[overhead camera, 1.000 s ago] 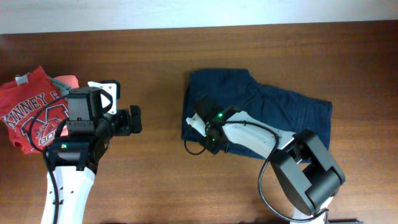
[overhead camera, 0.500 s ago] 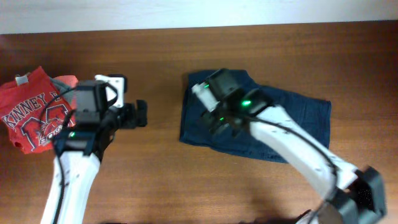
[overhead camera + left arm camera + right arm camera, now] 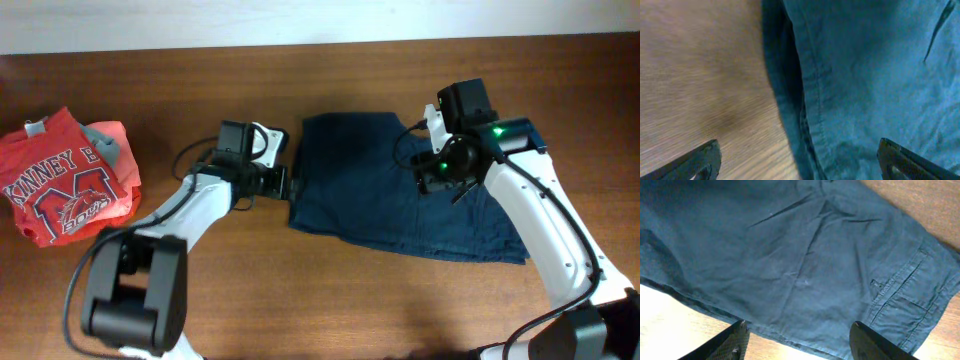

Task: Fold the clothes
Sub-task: 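Grasp the shorts' left and right ends with both grippers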

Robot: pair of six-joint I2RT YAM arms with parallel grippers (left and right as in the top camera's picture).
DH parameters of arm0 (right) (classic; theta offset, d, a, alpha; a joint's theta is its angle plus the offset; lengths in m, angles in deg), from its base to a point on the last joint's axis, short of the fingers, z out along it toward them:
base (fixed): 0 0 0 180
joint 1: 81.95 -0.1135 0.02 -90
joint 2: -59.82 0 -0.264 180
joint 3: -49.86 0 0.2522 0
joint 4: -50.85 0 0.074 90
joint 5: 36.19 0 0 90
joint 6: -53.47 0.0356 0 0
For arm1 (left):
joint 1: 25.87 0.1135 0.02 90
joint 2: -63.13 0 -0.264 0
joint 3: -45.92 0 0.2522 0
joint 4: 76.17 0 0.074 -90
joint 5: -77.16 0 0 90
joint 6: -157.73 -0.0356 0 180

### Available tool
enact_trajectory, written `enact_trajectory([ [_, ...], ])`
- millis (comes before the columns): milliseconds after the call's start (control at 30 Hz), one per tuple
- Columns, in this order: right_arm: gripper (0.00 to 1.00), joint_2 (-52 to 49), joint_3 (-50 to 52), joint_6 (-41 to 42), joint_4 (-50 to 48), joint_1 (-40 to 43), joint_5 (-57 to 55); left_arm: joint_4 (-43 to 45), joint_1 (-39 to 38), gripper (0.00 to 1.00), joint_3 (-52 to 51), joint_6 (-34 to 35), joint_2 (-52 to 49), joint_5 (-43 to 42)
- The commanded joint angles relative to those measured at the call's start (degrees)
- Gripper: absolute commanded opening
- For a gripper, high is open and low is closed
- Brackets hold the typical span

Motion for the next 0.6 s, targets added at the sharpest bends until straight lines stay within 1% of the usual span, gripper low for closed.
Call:
enact_trajectory([
  [0, 0.69, 1.38, -0.52, 0.72, 0.31, 0.37, -0.09, 2.25, -0.96, 0.99, 0.63, 3.02, -4.39, -2.86],
  [67, 0.69, 1.38, -0.52, 0.72, 0.28, 0.37, -0.09, 3.89, -1.53, 0.99, 0.63, 4.24, -6.32, -4.26],
  [133, 0.69, 1.38, -0.52, 0.72, 0.31, 0.37, -0.09, 6.51, -2.84, 0.99, 0.63, 5.49, -9.14, -9.22],
  [200, 0.69, 1.38, -0.52, 0.72, 0.39, 0.37, -0.09, 7.26, -3.98, 0.98, 0.63, 6.78, -10.88, -9.51],
  [300, 0.69, 1.38, -0.52, 0.72, 0.59, 0.37, -0.11, 7.23, -4.98, 0.90, 0.63, 6.73, -11.85, -10.51],
  [367, 0.69, 1.38, -0.52, 0.72, 0.61, 0.37, -0.13, 7.50, -5.46, 0.77, 0.66, 6.73, -11.87, -10.56],
  [400, 0.69, 1.38, -0.52, 0.72, 0.61, 0.37, -0.13, 7.45, -5.57, 0.57, 0.81, 6.73, -11.87, -10.51],
  [433, 0.69, 1.38, -0.52, 0.72, 0.61, 0.37, -0.15, 7.45, -5.55, 0.36, 0.85, 6.73, -11.87, -10.51],
  [467, 0.69, 1.38, -0.52, 0.74, 0.61, 0.42, -0.46, 7.43, -5.38, 0.16, 0.85, 6.73, -11.85, -10.51],
  [500, 0.69, 1.38, -0.52, 0.74, 0.63, 0.44, -0.61, 7.17, -5.14, 0.11, 0.94, 6.73, -11.80, -10.49],
  [533, 0.69, 1.38, -0.52, 0.79, 0.61, 0.76, -0.63, 6.21, -4.57, 0.02, 1.25, 6.73, -11.76, -10.25],
  [567, 0.69, 1.38, -0.52, 0.79, 0.61, 0.96, -0.63, 5.64, -4.24, 0.01, 1.42, 6.73, -11.74, -10.08],
])
